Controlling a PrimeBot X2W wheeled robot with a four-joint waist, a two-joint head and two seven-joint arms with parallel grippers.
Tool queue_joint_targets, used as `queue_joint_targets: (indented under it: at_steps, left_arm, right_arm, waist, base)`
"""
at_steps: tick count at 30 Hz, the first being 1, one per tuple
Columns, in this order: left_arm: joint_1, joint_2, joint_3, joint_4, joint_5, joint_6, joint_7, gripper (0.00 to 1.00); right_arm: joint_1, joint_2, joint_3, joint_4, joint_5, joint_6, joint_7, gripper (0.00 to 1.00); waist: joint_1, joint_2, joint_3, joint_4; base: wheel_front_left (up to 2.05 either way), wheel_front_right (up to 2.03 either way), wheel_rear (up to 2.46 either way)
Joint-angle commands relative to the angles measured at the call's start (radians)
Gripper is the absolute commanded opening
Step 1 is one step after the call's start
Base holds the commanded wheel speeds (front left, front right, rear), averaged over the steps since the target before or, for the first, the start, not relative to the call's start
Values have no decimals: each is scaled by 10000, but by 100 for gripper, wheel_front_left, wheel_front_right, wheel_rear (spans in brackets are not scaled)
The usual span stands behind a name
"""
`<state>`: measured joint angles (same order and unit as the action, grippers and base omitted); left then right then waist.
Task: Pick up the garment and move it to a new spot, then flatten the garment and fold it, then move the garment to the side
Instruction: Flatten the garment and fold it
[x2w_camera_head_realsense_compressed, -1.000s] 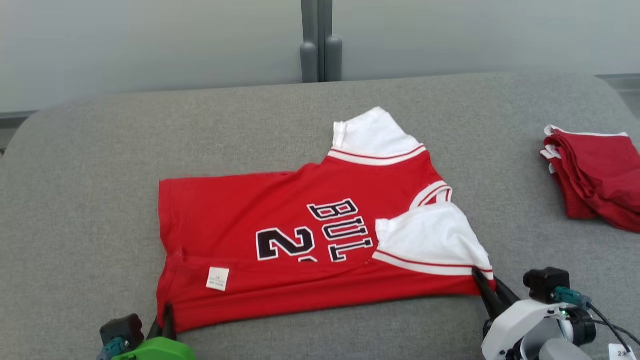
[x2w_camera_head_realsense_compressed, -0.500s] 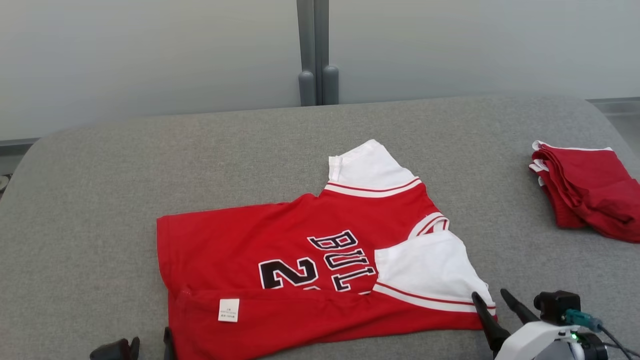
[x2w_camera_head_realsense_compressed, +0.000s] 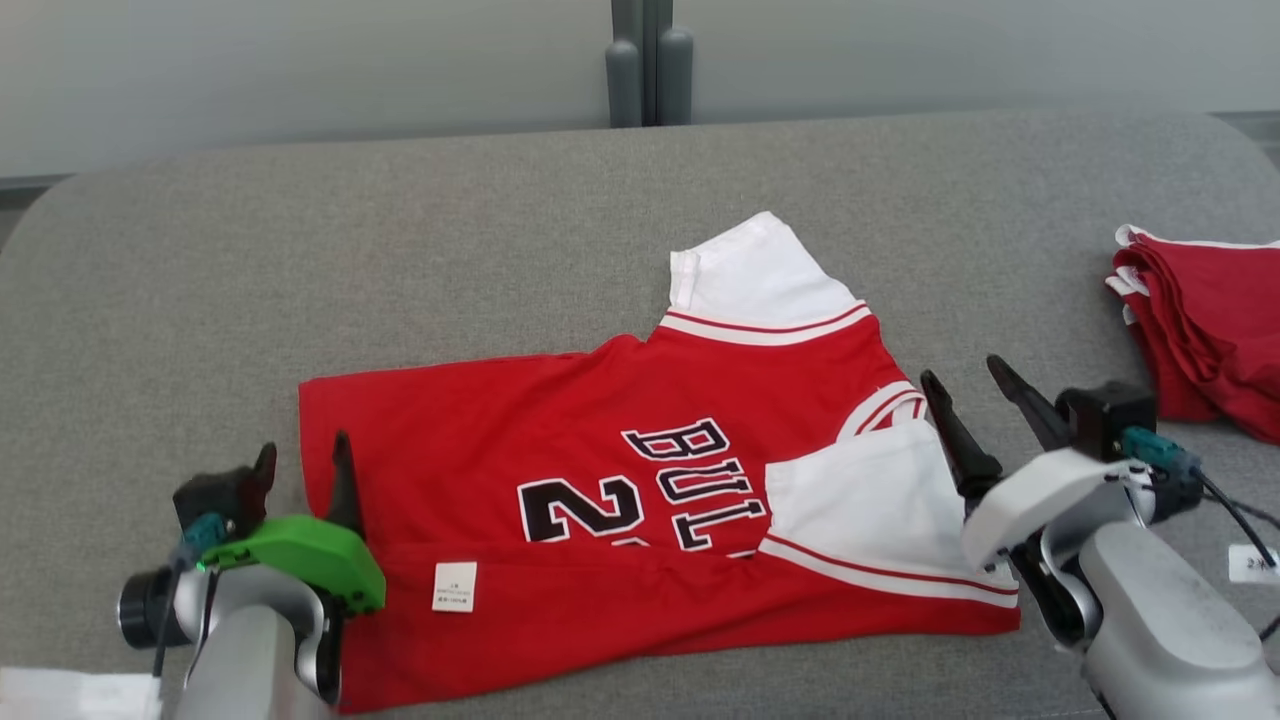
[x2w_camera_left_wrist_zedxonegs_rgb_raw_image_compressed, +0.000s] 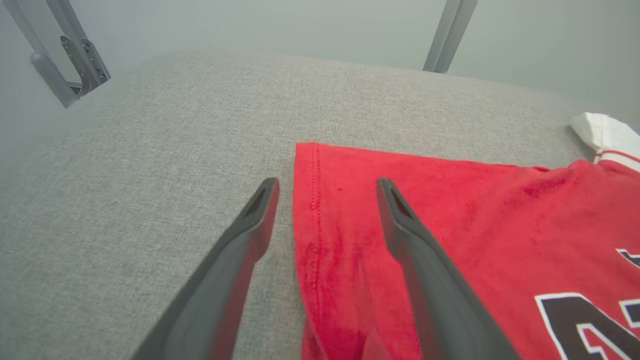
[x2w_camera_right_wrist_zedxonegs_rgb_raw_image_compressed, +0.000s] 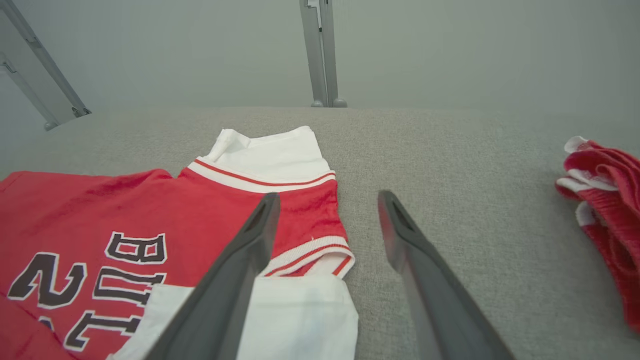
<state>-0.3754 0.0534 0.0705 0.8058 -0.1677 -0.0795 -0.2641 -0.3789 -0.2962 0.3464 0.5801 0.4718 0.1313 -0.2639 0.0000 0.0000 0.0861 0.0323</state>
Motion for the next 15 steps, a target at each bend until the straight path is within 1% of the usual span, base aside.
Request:
queue_joint_targets:
  at_steps: [1, 5, 7, 11, 15]
  left_arm:
    - [-562, 155, 0, 226, 106, -15, 5, 100]
    - [-1571, 290, -47, 1125, 224, 111, 5, 100]
    - [-2089, 324, -44, 1349, 200, 144, 5, 100]
    - [-2431, 409, -5, 1899, 157, 221, 5, 100]
    - [-2932, 492, -96, 2361, 308, 405, 5, 100]
  right_arm:
    - [-445, 42, 115, 66, -153, -15, -1, 100]
    - [-1256, 110, 444, 231, -262, -15, -1, 100]
    - [-1602, 95, 626, 247, -260, -15, -1, 100]
    - [-2041, 42, 861, 312, -178, -15, -1, 100]
    - [-2708, -124, 1195, 367, -209, -15, -1, 100]
  waist:
    - [0, 0, 670, -32]
    - [0, 0, 1212, -132]
    - [0, 0, 1448, -182]
    - [0, 0, 1724, -260]
    - [0, 0, 2035, -275]
  base:
    - [0, 0, 0]
    - [0, 0, 0]
    - [0, 0, 0]
    - [0, 0, 0]
    - [0, 0, 0]
